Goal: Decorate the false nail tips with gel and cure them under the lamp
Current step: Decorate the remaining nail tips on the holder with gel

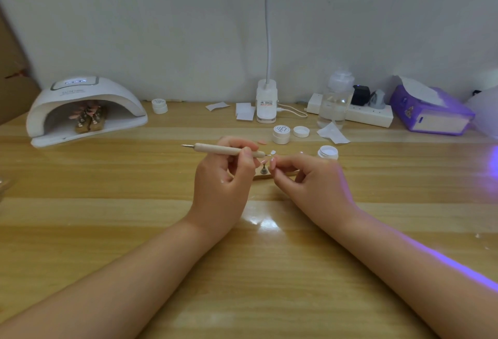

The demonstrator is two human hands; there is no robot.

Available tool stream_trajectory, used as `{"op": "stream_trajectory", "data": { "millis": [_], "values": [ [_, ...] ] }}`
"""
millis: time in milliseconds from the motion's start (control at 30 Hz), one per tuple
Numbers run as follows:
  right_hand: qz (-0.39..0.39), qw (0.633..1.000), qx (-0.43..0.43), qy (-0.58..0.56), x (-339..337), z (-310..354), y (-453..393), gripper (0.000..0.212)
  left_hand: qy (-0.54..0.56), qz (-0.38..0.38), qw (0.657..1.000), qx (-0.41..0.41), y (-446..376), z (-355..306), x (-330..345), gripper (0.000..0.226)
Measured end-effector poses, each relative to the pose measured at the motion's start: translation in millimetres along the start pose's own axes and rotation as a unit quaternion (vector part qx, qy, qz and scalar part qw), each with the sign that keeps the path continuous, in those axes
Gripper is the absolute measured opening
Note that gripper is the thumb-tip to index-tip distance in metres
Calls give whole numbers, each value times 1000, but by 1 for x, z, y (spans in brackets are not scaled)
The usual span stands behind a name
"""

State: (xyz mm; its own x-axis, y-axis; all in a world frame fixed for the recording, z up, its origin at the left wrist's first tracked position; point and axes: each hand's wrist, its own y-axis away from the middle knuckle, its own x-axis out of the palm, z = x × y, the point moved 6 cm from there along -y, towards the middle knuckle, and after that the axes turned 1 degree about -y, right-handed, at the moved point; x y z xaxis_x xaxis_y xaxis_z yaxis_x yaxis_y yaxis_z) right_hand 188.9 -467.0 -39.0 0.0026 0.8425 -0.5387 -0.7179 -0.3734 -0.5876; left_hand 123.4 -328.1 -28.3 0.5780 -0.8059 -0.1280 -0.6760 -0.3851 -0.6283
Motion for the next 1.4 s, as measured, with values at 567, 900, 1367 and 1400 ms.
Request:
{"op": "stream_trajectory", "data": {
  "millis": [567, 900, 1367, 1400],
  "values": [
    [5, 1000, 25, -15, -1, -2, 0, 7, -8, 21, 999, 28, 0, -4, 2, 12],
    [9, 1000, 18, -13, -1, -1, 0, 9, -17, 26, 999, 28, 1, -6, 3, 10],
    [11, 1000, 13, -8, 0, 0, -1, 9, -28, 25, 999, 18, 0, -4, 3, 16],
    [11, 1000, 13, -9, 0, 0, -1, 9, -28, 24, 999, 18, 1, -4, 3, 16]
  ]
}}
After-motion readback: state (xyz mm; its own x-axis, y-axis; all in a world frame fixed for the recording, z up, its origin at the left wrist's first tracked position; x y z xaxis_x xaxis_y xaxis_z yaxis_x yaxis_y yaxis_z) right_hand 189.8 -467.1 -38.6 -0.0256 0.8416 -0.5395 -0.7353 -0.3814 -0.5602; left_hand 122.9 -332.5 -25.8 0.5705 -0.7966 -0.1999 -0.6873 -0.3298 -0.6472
